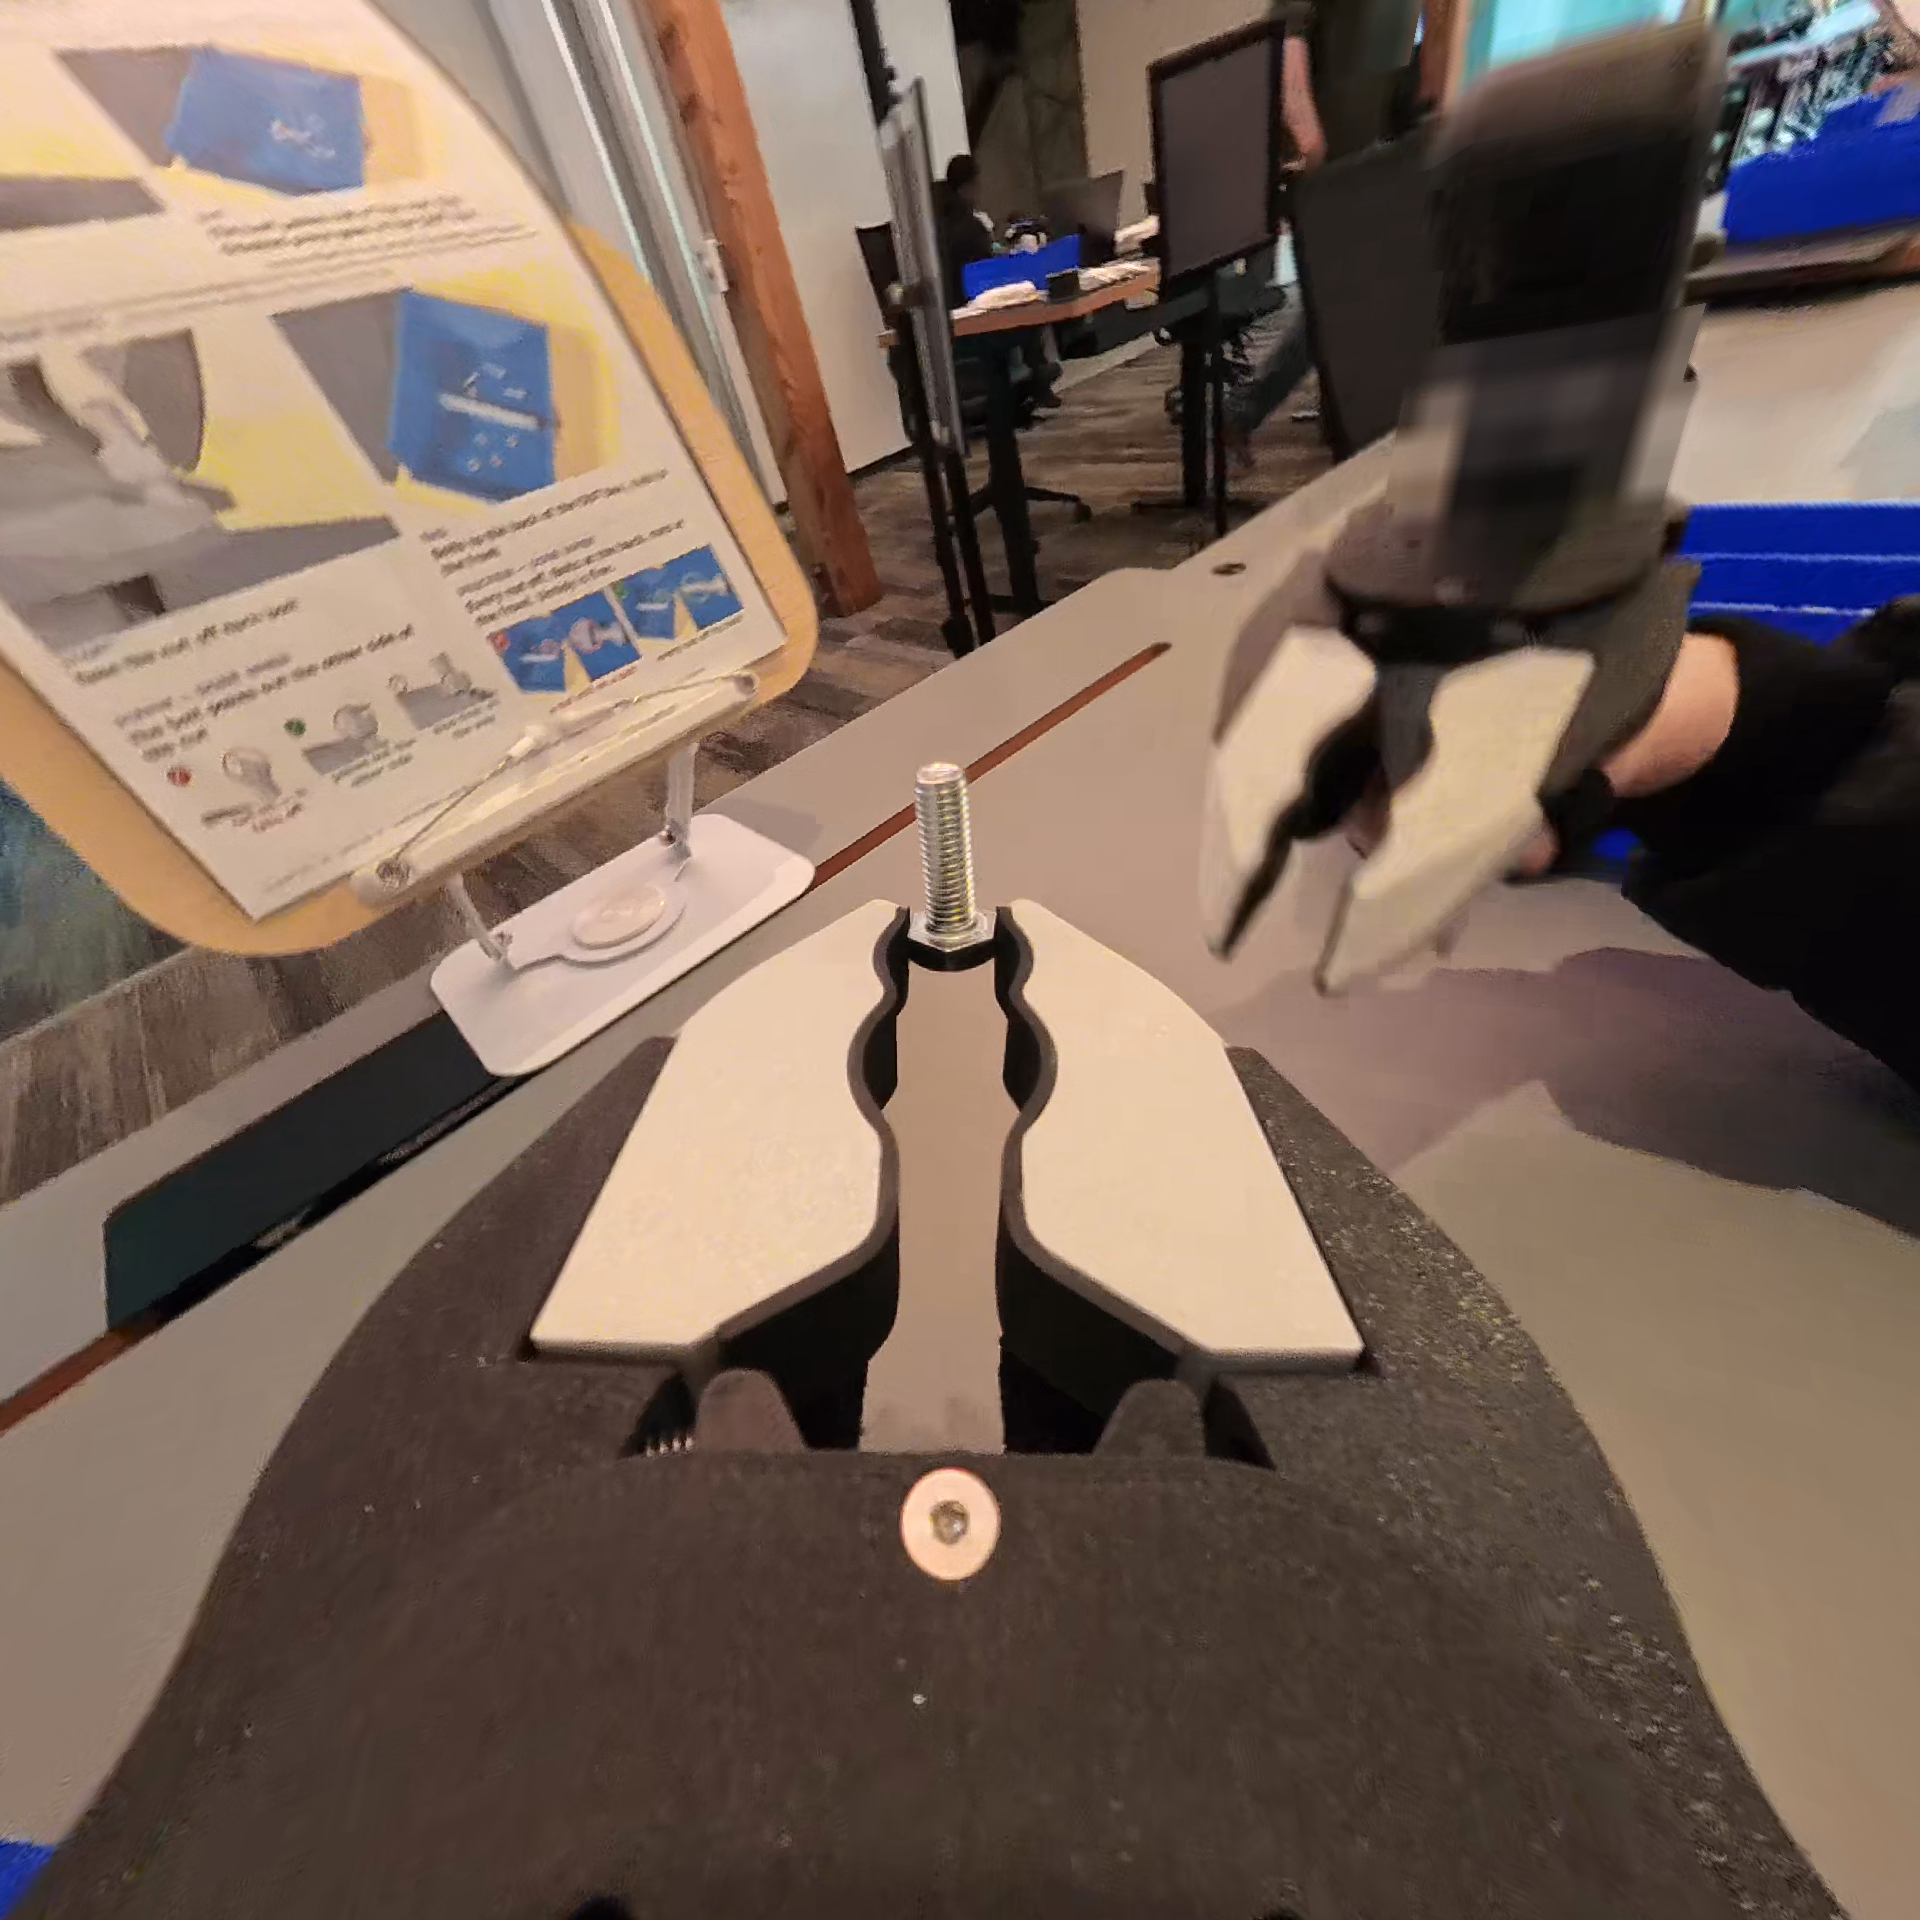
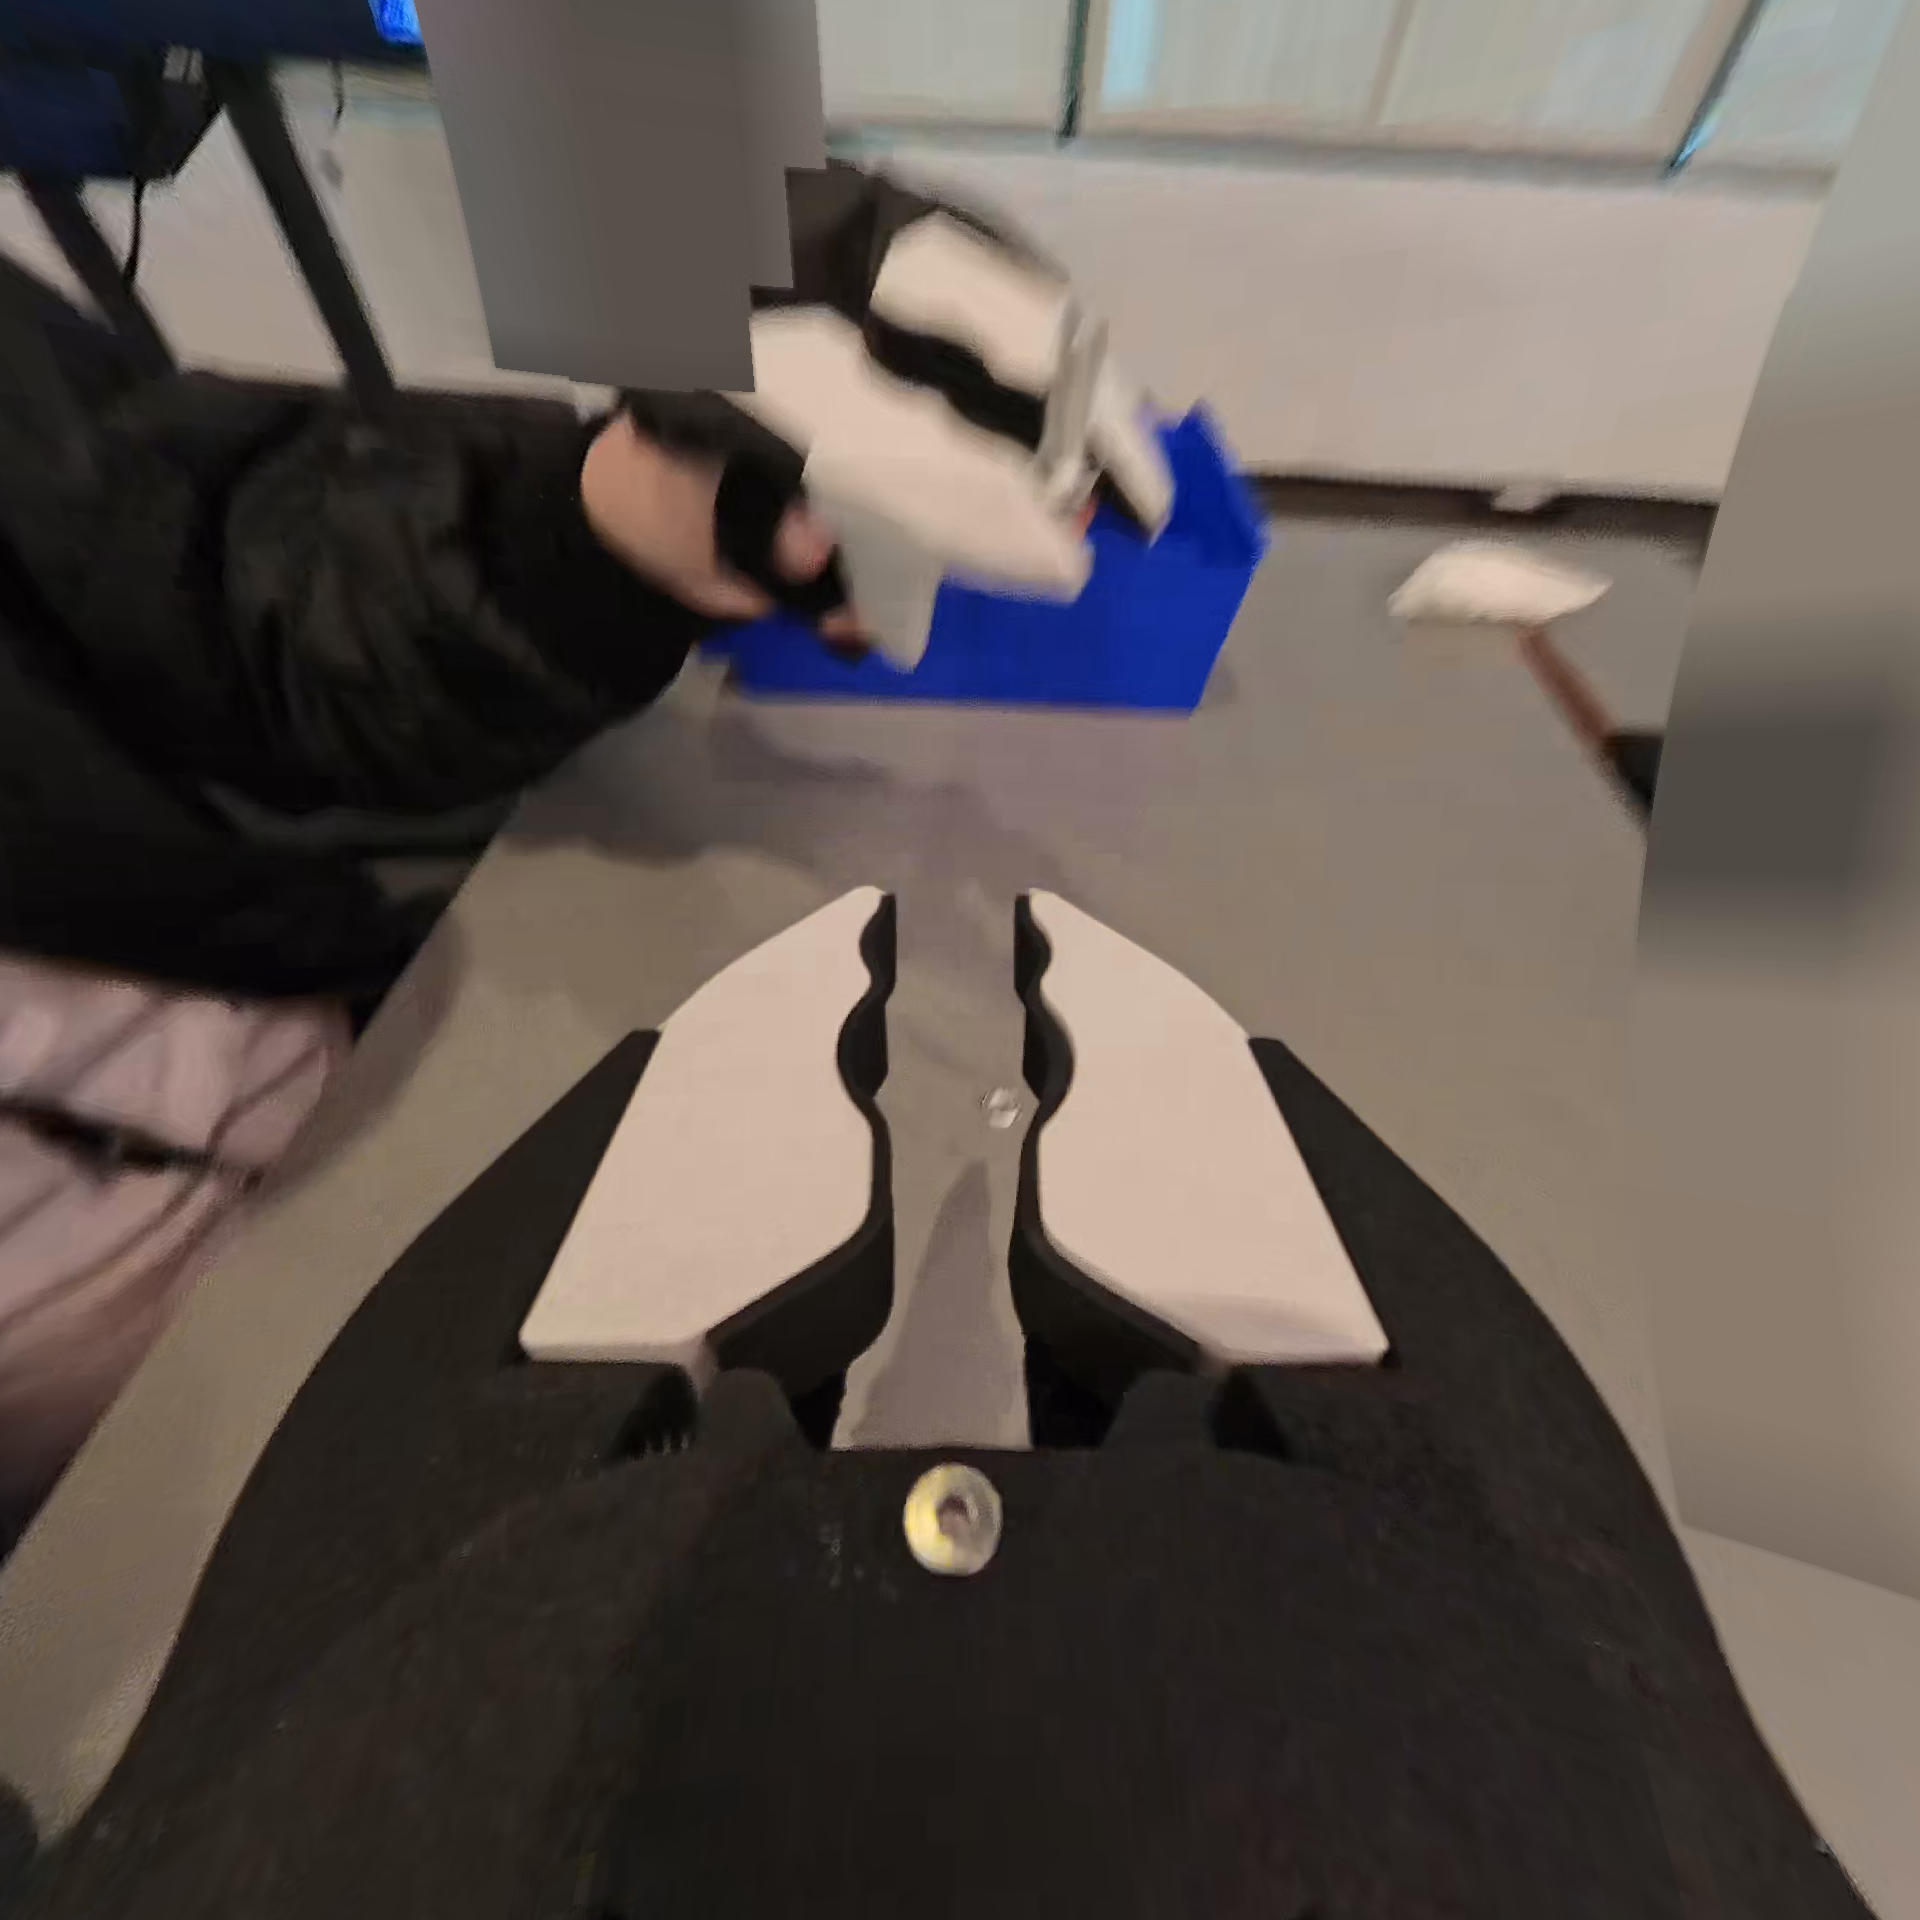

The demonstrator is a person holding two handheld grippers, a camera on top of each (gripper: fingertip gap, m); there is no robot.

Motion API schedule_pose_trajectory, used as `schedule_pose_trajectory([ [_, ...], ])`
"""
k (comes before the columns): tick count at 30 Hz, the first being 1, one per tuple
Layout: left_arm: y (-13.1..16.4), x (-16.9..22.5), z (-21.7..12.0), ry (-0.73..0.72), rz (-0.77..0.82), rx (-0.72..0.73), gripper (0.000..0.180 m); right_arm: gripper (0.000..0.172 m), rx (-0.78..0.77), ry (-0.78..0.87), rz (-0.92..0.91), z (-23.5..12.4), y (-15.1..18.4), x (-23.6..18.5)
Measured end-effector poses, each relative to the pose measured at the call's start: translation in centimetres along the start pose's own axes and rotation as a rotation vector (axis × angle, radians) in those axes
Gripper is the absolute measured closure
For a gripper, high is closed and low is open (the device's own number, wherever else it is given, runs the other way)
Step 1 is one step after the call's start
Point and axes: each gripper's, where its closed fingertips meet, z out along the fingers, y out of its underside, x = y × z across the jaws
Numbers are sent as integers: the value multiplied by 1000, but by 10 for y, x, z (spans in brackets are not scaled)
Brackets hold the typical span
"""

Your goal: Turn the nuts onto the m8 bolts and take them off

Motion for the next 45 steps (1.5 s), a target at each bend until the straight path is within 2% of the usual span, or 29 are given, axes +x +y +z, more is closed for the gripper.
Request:
schedule_pose_trajectory([
  [2, 16, -10, 6, -23, -24, 6, 165, 152, -106, -73, -4, 19, 35, -4],
  [6, 49, -27, 20, -70, 3, -25, 165, 151, -333, -109, -106, 56, 87, 0],
  [11, 70, -30, 26, -53, -15, -64, 165, 150, -435, -90, -223, 83, 116, 17],
  [19, 76, -32, 20, -31, -46, -74, 165, 147, -494, -180, -244, 92, 128, 20],
  [23, 77, -31, 18, -26, -46, -76, 165, 157, -498, -209, -212, 92, 130, 20],
  [29, 78, -31, 18, -22, -51, -80, 165, 152, -489, -214, -181, 96, 129, 20],
  [35, 80, -33, 17, -30, -44, -87, 165, 157, -488, -234, -168, 96, 129, 18],
  [38, 80, -33, 17, -29, -35, -88, 165, 157, -431, -199, -169, 86, 111, 21],
  [41, 78, -26, 22, 23, -47, -77, 165, 157, -281, -92, -162, 59, 60, 31],
  [45, 65, -4, 34, 142, -30, -61, 165, 157, -69, 95, -95, 4, -15, 43],
])
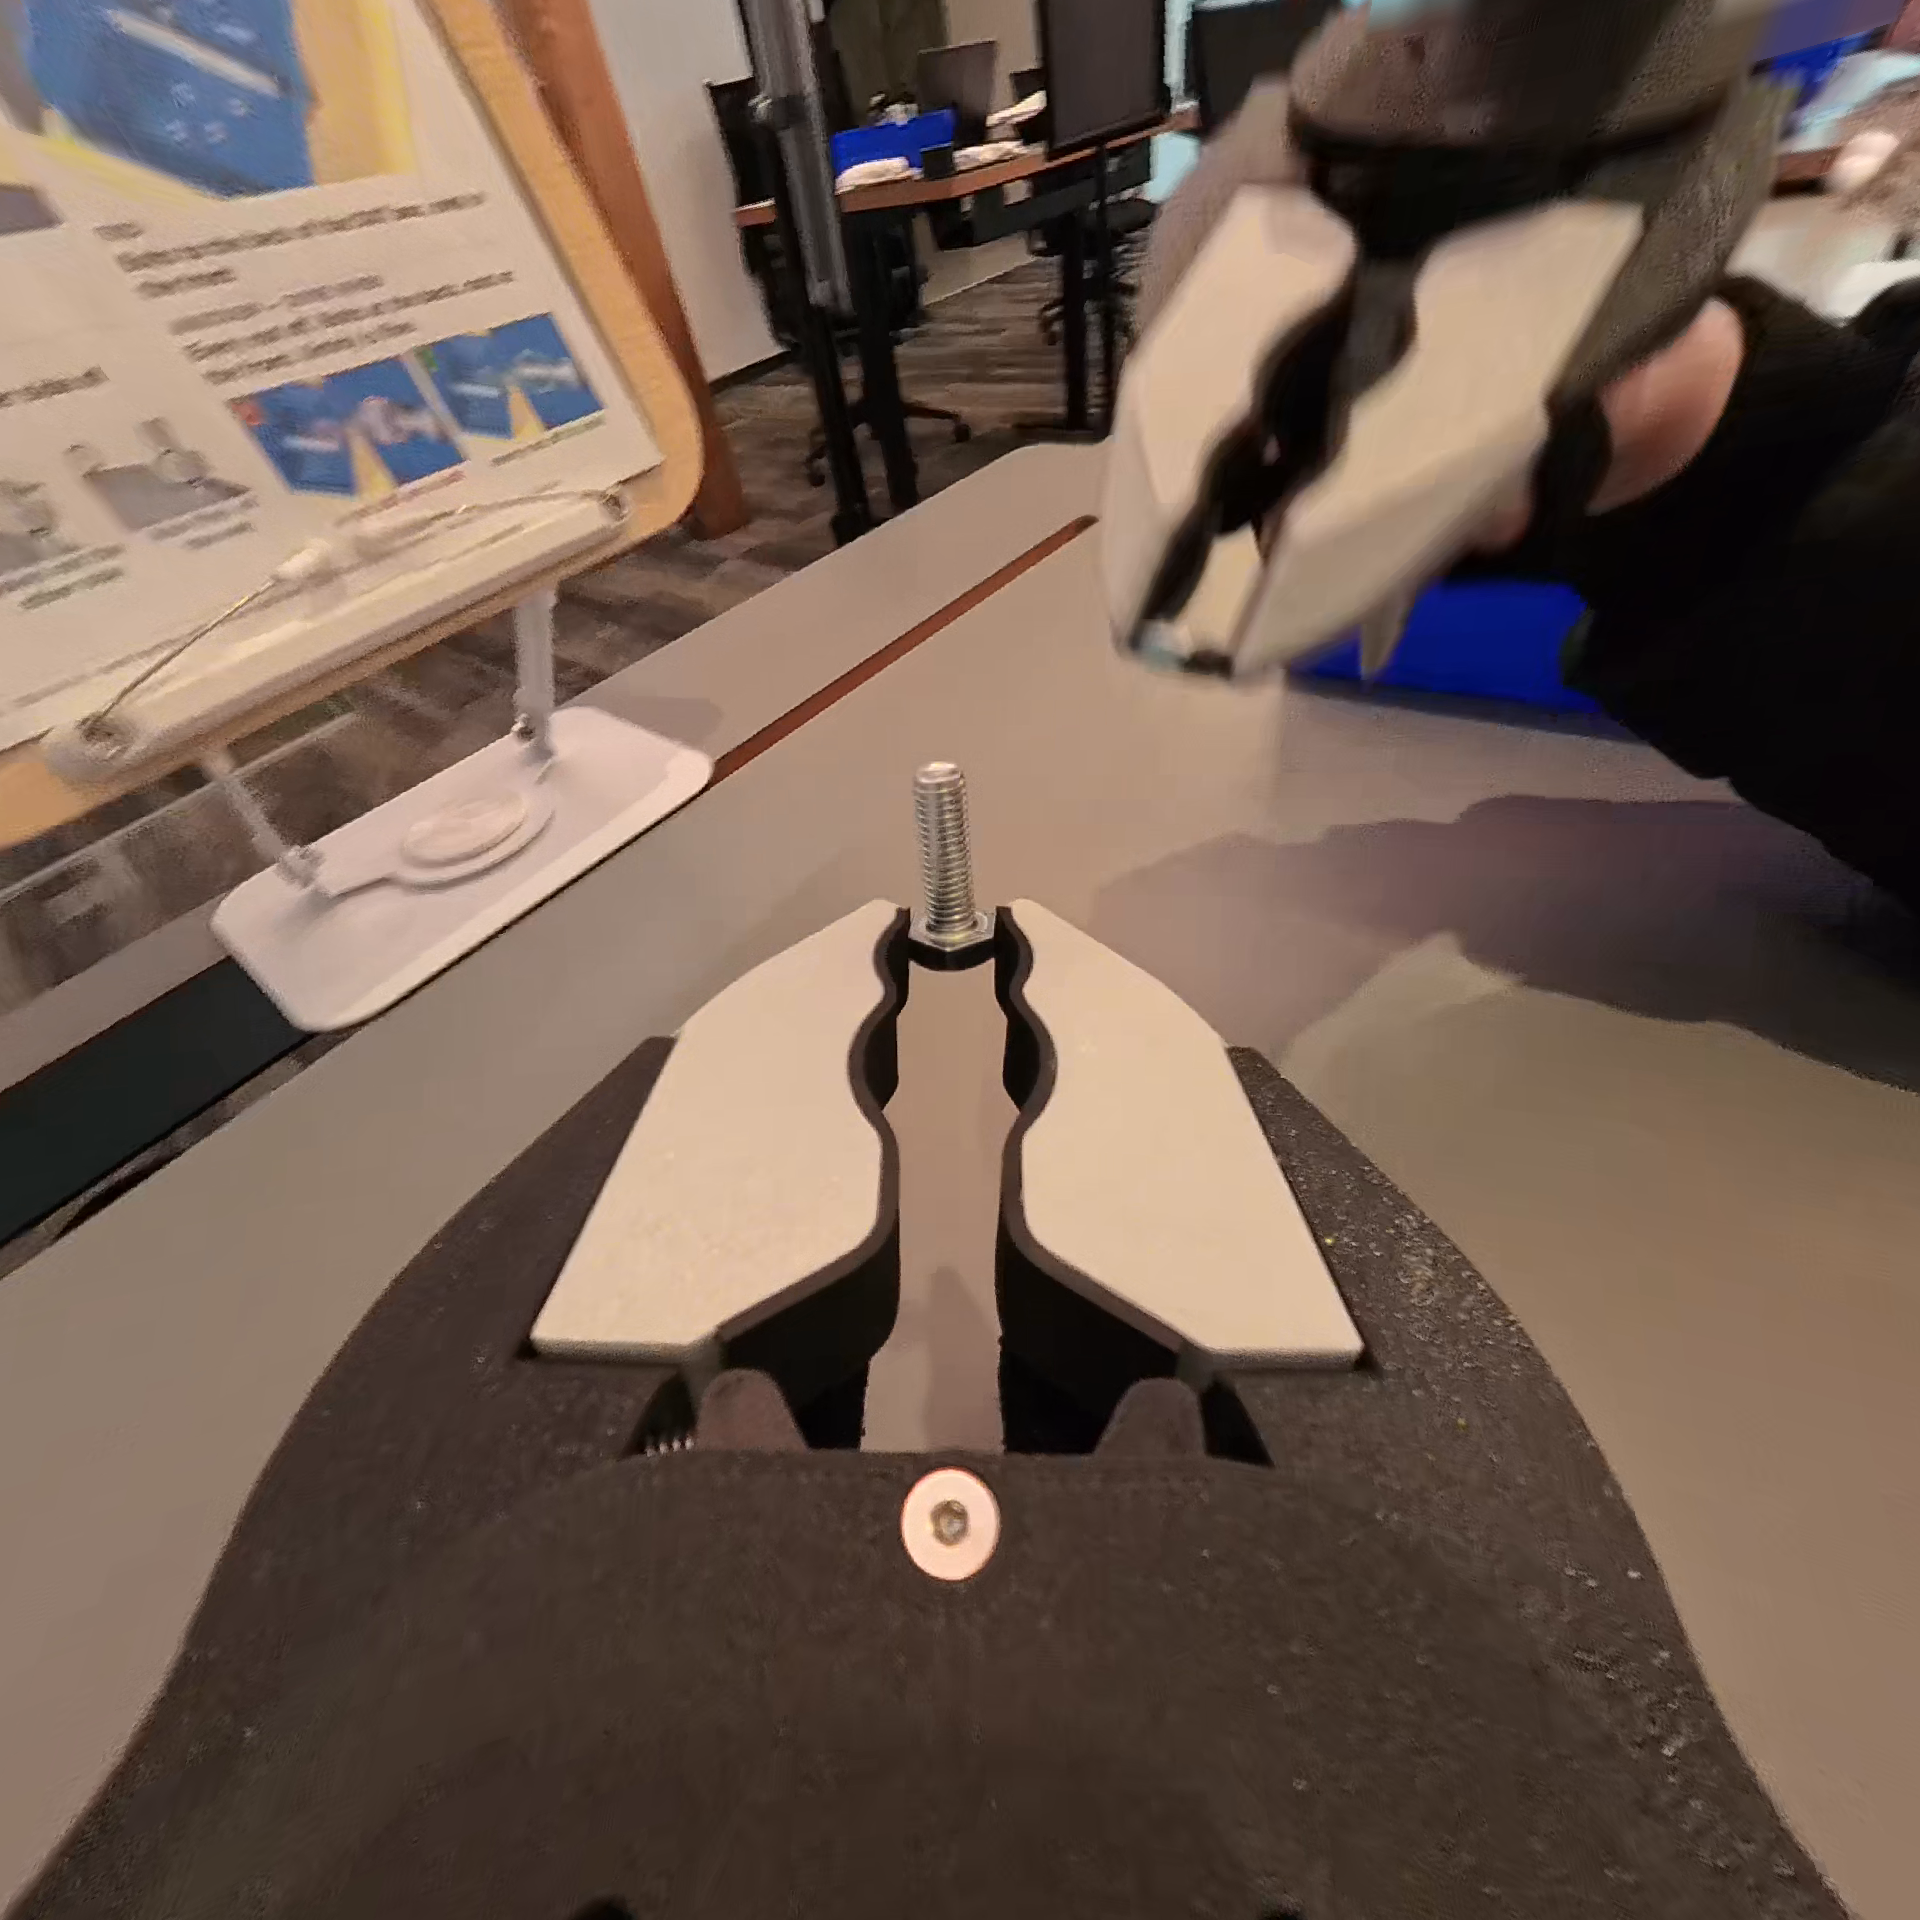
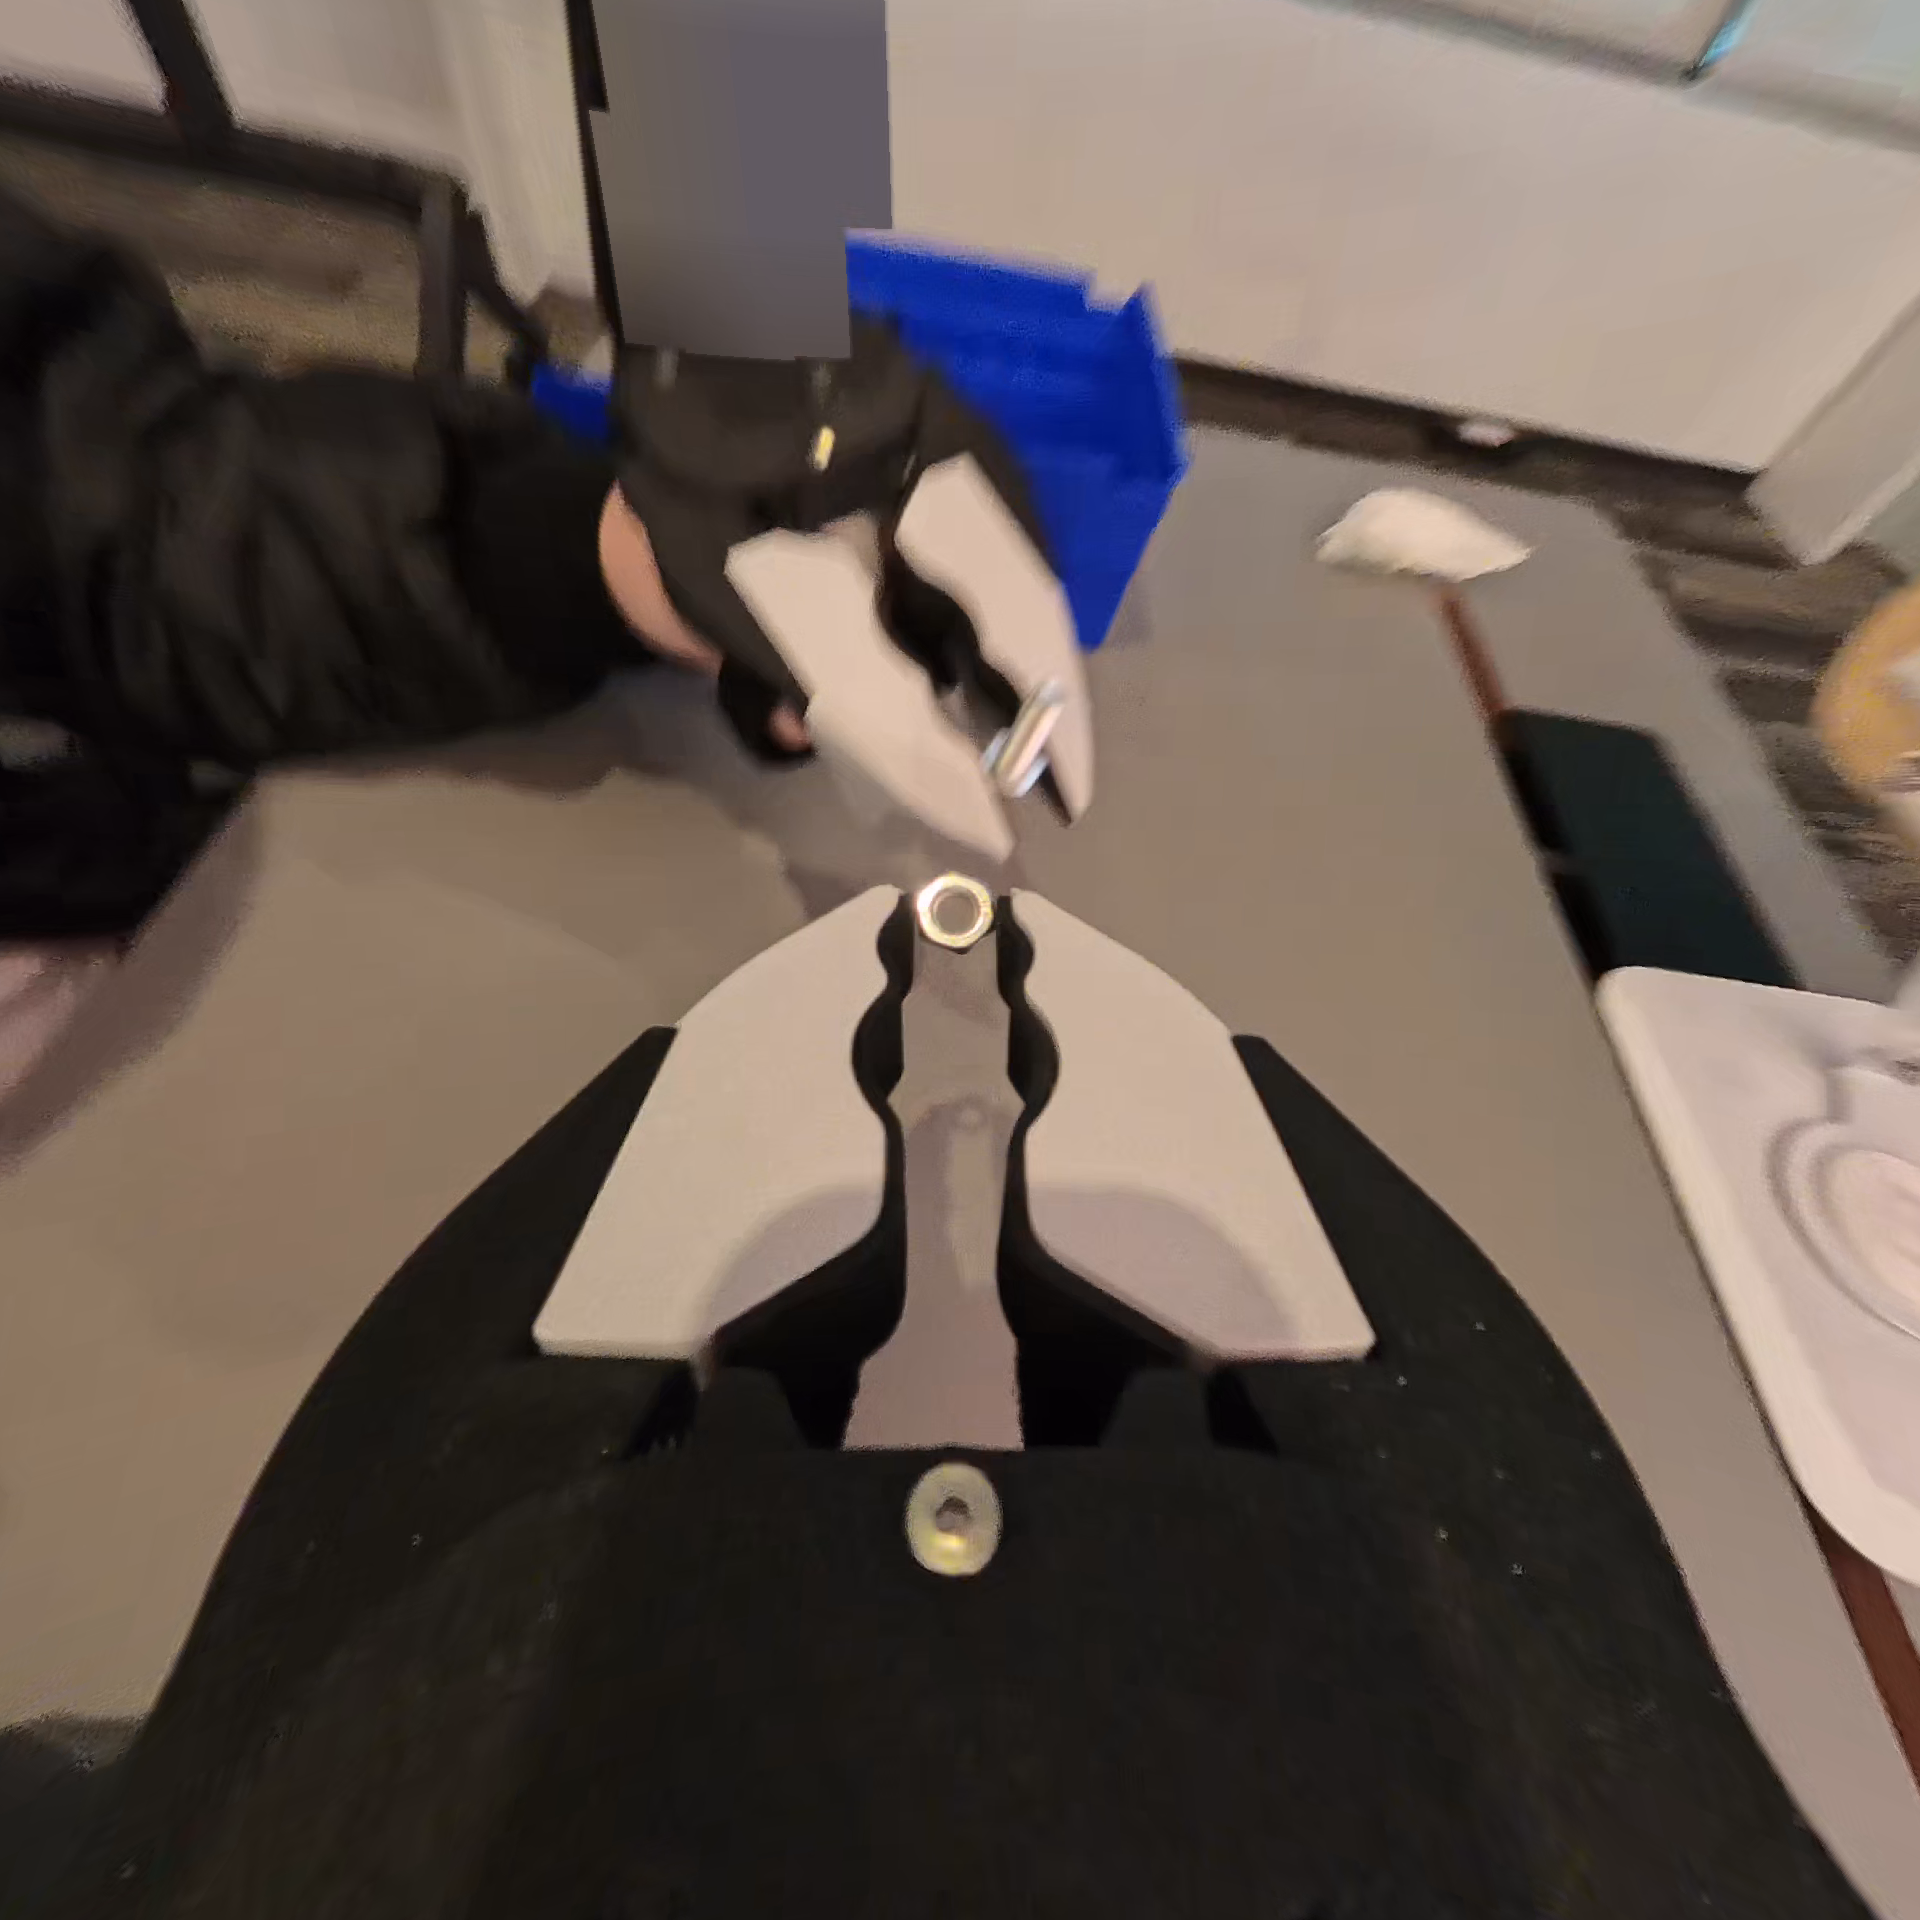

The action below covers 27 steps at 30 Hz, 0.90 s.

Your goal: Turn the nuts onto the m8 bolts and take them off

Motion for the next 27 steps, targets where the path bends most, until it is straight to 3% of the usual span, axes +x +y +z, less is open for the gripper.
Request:
schedule_pose_trajectory([
  [4, -20, 19, 21, 71, 82, -12, 165, 157, 30, 159, 7, -37, -34, 9],
  [9, -49, 34, 46, 97, 206, -11, 165, 157, -53, 293, -50, -59, -39, 15],
  [15, -69, 44, 62, 100, 327, -3, 165, 157, -117, 339, -116, -68, -34, 15],
  [27, -68, 52, 44, 106, 430, -8, 165, 157, -138, 260, -139, -54, -32, -4],
])
